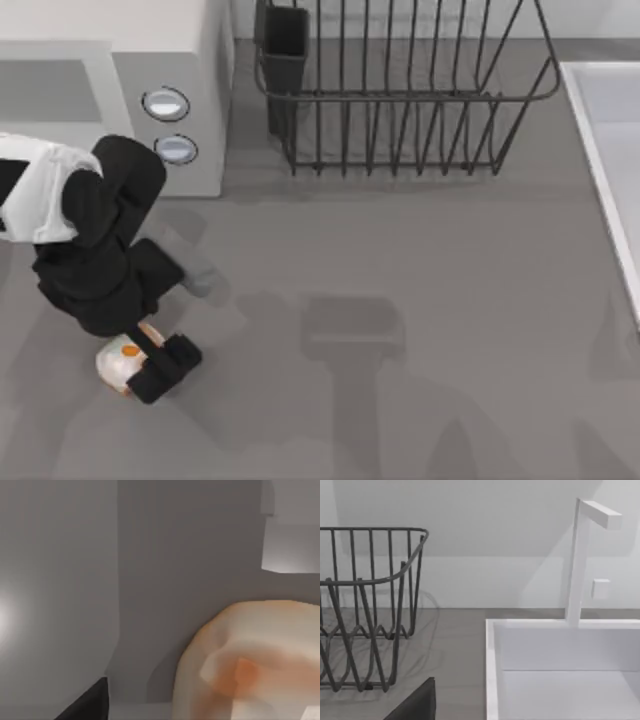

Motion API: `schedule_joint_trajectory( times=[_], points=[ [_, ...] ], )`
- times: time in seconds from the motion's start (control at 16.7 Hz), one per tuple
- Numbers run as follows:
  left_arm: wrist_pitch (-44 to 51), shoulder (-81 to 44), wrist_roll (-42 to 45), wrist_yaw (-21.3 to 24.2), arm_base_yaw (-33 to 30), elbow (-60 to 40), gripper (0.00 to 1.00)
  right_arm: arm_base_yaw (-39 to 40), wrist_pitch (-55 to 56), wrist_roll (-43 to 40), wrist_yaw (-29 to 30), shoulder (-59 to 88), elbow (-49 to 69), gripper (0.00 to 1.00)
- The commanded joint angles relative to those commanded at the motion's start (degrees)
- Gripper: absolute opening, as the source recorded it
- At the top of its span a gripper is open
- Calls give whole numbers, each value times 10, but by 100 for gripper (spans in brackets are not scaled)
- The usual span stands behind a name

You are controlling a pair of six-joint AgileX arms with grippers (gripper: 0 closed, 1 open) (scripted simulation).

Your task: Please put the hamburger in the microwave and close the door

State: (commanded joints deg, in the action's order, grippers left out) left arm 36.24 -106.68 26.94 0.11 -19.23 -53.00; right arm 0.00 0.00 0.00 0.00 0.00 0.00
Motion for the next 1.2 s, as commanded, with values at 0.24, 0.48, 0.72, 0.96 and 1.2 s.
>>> schedule_joint_trajectory(
  times=[0.24, 0.48, 0.72, 0.96, 1.2],
  points=[
    [0, 0, 0, 0, 0, 0, 17, 0, 0, 0, 0, 0, 0, 100],
    [0, 0, 0, 0, 0, 0, 0, 0, 0, 0, 0, 0, 0, 100],
    [0, 0, 0, 0, 0, 0, 0, 0, 0, 0, 0, 0, 0, 100],
    [33, 36, 0, 9, 1, -15, 0, 0, 0, 0, 0, 0, 0, 100],
    [94, 56, 0, 9, 0, -54, 0, 0, 0, 0, 0, 0, 0, 100]
  ],
)
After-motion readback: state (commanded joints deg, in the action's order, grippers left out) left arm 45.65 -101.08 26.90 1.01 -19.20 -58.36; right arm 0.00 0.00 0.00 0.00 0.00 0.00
